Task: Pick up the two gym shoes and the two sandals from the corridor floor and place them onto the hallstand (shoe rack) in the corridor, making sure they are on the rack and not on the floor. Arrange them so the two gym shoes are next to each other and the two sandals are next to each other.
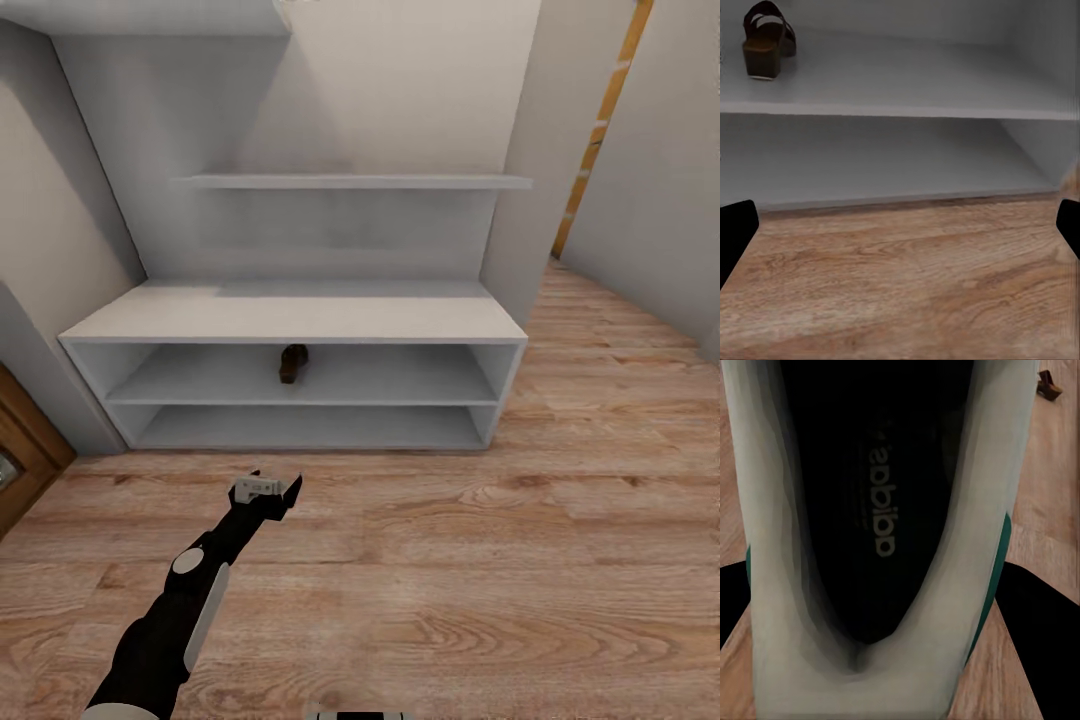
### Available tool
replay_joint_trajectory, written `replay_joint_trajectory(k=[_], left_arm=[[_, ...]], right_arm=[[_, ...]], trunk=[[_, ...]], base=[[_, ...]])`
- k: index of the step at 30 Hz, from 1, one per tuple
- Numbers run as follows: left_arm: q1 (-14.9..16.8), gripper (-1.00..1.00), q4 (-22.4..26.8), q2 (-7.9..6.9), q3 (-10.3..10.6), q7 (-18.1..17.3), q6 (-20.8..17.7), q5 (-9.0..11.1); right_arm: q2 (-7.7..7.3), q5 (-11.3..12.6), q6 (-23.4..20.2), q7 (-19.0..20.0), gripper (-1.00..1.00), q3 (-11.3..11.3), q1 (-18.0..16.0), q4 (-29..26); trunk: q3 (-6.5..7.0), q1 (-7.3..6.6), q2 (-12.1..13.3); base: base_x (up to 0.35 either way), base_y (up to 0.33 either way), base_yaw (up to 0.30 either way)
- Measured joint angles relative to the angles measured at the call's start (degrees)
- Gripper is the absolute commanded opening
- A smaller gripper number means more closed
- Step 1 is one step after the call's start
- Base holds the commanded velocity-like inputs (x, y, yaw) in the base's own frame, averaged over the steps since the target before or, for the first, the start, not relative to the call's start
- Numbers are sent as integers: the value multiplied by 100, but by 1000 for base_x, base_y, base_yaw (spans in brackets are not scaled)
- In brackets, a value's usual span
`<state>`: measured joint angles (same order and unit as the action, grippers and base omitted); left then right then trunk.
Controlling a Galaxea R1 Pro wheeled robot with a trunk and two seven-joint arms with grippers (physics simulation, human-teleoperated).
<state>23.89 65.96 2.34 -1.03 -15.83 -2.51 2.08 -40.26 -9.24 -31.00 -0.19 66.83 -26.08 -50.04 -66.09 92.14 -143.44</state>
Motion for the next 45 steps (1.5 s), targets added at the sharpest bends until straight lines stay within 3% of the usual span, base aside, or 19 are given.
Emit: replay_joint_trajectory(k=[3, 6, 10, 12, 13, 15, 18, 22, 27, 30, 31, 32, 33, 34, 36, 38, 40, 41, 45], left_arm=[[0, 100, 0, -14, -1, -188, -36, 6], [0, 100, 0, -105, -6, -999, -43, 13], [0, 100, -2, -483, -170, -2942, -39, 101], [0, 100, -2, -657, -577, -4084, -37, 289], [-1, 100, -4, -685, -727, -4377, -36, 347], [0, 100, -15, -755, -1545, -5661, -33, 533], [-1, 100, -20, -785, -2530, -6667, -41, 582], [-1, 100, -21, -787, -2640, -6754, -42, 576], [0, 100, -5, -799, -2673, -6726, -45, 518], [0, 100, -6, -799, -2675, -6727, -48, 314], [-3, 100, 2, -795, -2668, -6729, -51, 166], [1, 100, -1, -791, -2657, -6732, -49, 60], [1, 100, 0, -789, -2652, -6734, -49, -30], [0, 100, 2, -789, -2651, -6734, -51, -66], [0, 100, 2, -788, -2650, -6738, -55, -148], [-1, 100, 3, -788, -2653, -6741, -57, -172], [0, 100, 4, -787, -2657, -6749, -57, -191], [0, 100, 4, -787, -2661, -6750, -58, -195], [-1, 100, 10, -788, -2667, -6752, -58, -199]], right_arm=[[0, -2, 0, 0, -100, 0, 0, 1], [0, -2, 0, 0, -100, 0, 2, 1], [0, -1, 0, 0, -100, -1, 1, 5], [0, -1, 0, 0, -100, -1, -2, 7], [0, -2, 0, 0, -100, 0, -1, 8], [3, -1, 0, 0, -100, -2, 1, 9], [13, 14, 0, 9, -100, -28, -2, 20], [175, 28, 1, 19, -100, -36, 0, 28], [879, 42, 1, 21, -100, -164, 0, 29], [1521, 97, 4, 15, -100, -914, -1, 31], [1719, -109, -2, 6, -100, -1484, -5, 24], [2103, 114, 5, -10, -100, -2332, -4, 30], [2380, 124, 4, -14, -100, -2797, -3, 29], [2358, 54, 3, -13, -100, -3036, -4, 30], [2691, 158, -6, -10, -100, -4005, -4, 33], [2858, 69, -26, 6, -100, -4557, -6, 34], [3432, 186, -186, -15, -100, -5143, -5, 40], [3620, 190, -340, -15, -100, -5259, -4, 48], [3943, 92, -1108, 16, -100, -5412, -55, 60]], trunk=[[0, -1, 0], [0, -2, 0], [0, -2, 0], [0, -2, 0], [0, -2, 0], [0, -2, 0], [0, -2, 0], [0, -1, 0], [0, -2, 0], [0, -1, 0], [0, -2, 0], [0, -1, 0], [0, -2, 0], [0, -2, 0], [0, -2, 0], [0, -2, 0], [0, -1, 0], [0, -2, 0], [0, -2, 0]], base=[[-49, -1, 0], [-14, 0, 0], [-4, 0, 0], [-1, 0, 0], [0, 0, 0], [0, 0, 0], [0, 0, 0], [0, 0, 0], [0, 0, 0], [0, 0, 0], [0, 0, 0], [0, 0, 0], [0, 0, 0], [0, 0, 0], [0, 0, 0], [0, 0, 0], [0, 0, 0], [0, 0, 0], [0, 0, 0]])
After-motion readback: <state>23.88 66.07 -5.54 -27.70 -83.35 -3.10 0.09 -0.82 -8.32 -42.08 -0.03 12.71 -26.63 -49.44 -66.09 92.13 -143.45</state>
